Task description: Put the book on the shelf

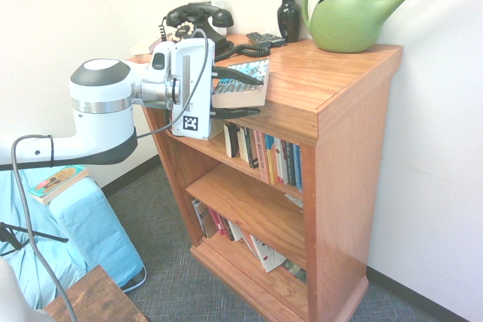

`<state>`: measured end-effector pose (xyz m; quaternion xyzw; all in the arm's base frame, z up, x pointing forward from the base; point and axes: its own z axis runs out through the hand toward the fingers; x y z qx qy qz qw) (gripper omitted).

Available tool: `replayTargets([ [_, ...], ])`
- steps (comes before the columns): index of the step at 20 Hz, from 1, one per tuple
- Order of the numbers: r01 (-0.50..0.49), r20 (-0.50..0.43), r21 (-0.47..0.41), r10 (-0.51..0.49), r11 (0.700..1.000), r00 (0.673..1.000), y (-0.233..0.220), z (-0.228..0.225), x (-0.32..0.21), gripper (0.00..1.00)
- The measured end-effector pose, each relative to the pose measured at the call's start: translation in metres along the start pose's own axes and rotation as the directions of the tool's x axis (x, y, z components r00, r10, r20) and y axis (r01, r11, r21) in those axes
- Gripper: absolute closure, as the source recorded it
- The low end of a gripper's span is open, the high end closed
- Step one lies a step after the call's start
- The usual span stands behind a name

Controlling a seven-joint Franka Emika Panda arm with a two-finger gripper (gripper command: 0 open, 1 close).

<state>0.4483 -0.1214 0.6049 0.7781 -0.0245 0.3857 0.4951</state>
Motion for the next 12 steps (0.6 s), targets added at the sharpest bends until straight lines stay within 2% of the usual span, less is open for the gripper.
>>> replayTargets([
  [12, -0.041, 0.016, -0.007, 0.041, 0.999, 0.999, 0.0093, -0.0008, -0.0087, 1.0],
])
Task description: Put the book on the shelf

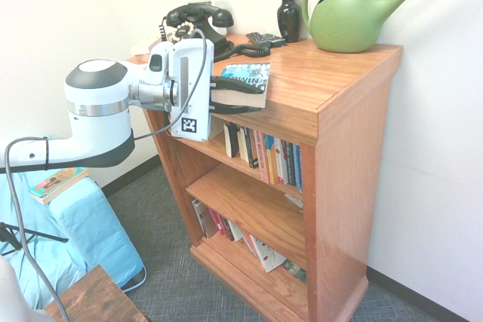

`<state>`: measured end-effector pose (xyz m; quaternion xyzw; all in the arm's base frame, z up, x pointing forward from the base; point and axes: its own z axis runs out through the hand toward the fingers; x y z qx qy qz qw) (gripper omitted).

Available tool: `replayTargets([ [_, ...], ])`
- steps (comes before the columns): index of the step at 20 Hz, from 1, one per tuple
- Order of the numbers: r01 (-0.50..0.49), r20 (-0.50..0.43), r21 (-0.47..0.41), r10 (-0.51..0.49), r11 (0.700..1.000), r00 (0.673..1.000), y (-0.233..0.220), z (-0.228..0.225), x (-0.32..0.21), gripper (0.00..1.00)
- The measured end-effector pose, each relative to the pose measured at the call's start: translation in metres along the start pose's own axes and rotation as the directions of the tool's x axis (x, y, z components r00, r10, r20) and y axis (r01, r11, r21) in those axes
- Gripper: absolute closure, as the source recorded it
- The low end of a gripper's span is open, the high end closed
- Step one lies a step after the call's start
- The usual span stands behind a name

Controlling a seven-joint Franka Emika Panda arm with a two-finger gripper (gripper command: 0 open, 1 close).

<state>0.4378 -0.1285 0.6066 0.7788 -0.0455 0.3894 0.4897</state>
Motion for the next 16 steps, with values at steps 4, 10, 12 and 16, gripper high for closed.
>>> replayTargets([
  [4, -0.027, 0.012, 0.009, 0.027, 1.0, 1.0, 0.001, -0.005, 0.001, 1.0],
  [10, -0.239, 0.181, 0.085, 0.221, 0.967, 0.958, 0.022, -0.069, 0.008, 1.0],
  [12, -0.307, 0.231, 0.092, 0.28, 0.947, 0.932, 0.035, -0.103, -0.002, 1.0],
  [16, -0.423, 0.344, 0.114, 0.364, 0.899, 0.866, 0.058, -0.158, -0.032, 1.0],
])
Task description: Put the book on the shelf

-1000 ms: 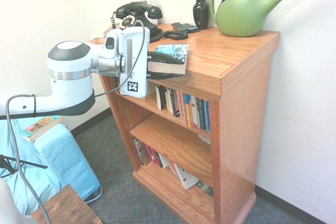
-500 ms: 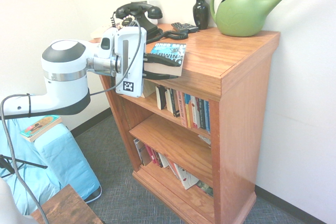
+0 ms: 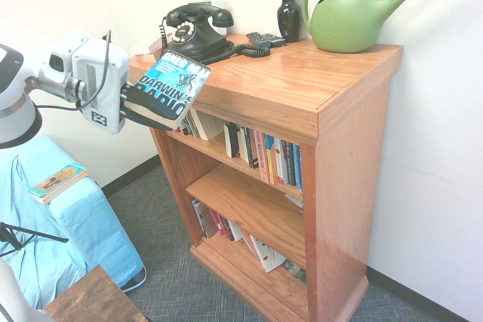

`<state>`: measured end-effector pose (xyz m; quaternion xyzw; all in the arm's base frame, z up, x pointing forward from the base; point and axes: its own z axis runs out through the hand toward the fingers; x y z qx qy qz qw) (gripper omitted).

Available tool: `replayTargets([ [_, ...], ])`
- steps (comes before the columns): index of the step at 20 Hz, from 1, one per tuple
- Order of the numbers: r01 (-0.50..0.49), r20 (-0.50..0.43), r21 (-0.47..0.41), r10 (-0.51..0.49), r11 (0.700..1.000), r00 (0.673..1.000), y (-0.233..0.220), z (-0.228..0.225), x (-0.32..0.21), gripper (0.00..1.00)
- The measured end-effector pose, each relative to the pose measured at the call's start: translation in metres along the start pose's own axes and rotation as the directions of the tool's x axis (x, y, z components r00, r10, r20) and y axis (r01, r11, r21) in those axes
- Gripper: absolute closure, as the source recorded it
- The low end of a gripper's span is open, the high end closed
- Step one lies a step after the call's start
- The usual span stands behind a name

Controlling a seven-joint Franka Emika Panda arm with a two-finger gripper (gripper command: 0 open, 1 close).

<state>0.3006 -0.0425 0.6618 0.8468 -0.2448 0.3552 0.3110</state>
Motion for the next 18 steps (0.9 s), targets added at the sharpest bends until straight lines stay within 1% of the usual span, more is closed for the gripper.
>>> replayTargets([
  [2, -0.05, 0.055, 0.04, 0.048, 0.998, 0.997, 0.007, -0.02, -0.018, 1.0],
  [4, -0.088, 0.109, 0.093, 0.078, 0.992, 0.991, 0.005, -0.038, -0.039, 1.0],
  [7, -0.132, 0.183, 0.168, 0.1, 0.977, 0.978, -0.016, -0.052, -0.073, 1.0],
  [12, -0.185, 0.286, 0.239, 0.113, 0.953, 0.952, -0.058, -0.038, -0.119, 1.0],
  [16, -0.213, 0.33, 0.303, 0.107, 0.929, 0.938, -0.084, -0.019, -0.139, 1.0],
  [18, -0.222, 0.344, 0.334, 0.101, 0.916, 0.934, -0.099, -0.012, -0.138, 1.0],
])
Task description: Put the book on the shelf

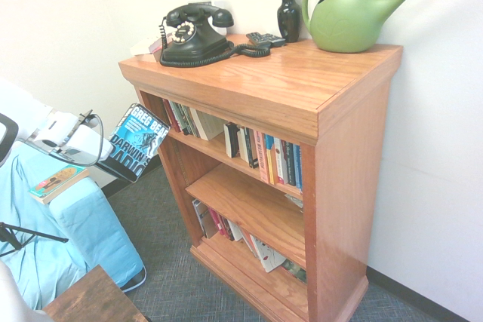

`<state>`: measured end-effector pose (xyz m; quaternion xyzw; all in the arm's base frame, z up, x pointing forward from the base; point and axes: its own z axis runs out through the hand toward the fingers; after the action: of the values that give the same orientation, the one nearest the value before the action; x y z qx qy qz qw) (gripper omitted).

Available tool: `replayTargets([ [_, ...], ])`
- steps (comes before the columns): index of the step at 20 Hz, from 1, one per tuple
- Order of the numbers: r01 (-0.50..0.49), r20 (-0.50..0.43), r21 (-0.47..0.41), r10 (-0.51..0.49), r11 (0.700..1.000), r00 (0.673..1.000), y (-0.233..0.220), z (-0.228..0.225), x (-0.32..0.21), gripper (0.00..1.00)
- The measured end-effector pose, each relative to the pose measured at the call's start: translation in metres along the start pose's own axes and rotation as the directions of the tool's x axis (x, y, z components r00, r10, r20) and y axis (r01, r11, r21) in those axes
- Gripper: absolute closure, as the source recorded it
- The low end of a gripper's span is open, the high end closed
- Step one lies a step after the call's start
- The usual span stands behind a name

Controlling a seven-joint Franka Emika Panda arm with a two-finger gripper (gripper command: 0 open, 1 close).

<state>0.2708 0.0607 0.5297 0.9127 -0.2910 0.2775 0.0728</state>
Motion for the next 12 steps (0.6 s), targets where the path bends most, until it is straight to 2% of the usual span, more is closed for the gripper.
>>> replayTargets([
  [8, 0.017, 0.077, 0.091, -0.024, 0.996, 0.997, -0.047, 0.097, 0.015, 1.0],
  [12, 0.024, 0.082, 0.116, -0.034, 0.993, 0.996, -0.059, 0.126, 0.022, 1.0],
])
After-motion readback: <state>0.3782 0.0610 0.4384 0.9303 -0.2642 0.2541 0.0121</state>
